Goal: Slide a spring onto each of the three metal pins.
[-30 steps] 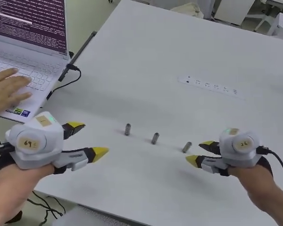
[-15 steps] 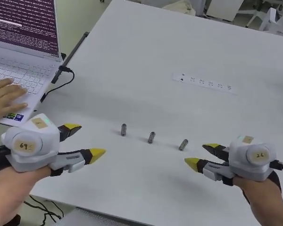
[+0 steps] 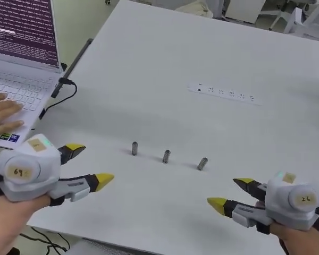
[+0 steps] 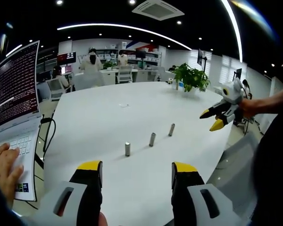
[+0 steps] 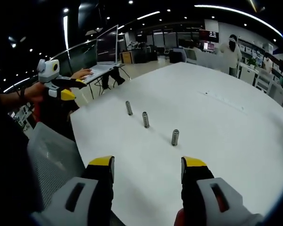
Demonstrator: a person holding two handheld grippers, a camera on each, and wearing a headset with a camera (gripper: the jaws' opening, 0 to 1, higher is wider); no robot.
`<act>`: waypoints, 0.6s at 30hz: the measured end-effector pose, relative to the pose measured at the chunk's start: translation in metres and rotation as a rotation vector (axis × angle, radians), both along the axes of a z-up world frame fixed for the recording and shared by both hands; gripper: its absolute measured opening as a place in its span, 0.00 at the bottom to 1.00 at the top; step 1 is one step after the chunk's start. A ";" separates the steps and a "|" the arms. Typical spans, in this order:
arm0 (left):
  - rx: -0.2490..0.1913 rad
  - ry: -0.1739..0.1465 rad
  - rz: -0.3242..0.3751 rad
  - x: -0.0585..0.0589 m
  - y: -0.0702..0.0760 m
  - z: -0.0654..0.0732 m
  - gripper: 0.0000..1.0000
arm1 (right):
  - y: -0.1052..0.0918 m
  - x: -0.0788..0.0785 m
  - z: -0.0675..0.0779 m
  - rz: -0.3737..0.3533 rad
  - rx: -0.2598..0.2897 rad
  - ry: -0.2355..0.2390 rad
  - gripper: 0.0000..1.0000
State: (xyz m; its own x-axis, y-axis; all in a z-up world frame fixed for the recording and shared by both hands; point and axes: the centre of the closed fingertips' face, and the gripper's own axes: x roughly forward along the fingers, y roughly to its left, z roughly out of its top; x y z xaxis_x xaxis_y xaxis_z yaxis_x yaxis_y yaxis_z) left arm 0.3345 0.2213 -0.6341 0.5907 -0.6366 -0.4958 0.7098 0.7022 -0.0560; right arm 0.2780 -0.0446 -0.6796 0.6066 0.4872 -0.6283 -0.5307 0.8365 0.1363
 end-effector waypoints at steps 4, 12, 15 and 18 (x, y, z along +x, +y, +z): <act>0.000 0.002 0.003 -0.003 0.001 -0.001 0.57 | -0.002 -0.005 0.001 -0.019 0.007 -0.004 0.59; 0.005 0.015 0.003 -0.010 0.003 -0.005 0.60 | -0.007 -0.010 0.003 -0.044 0.019 -0.007 0.61; 0.006 0.017 0.000 -0.011 0.002 -0.005 0.60 | -0.007 -0.011 0.003 -0.045 0.020 -0.006 0.62; 0.004 0.017 -0.002 -0.010 0.001 -0.004 0.61 | -0.006 -0.011 0.004 -0.045 0.025 -0.008 0.63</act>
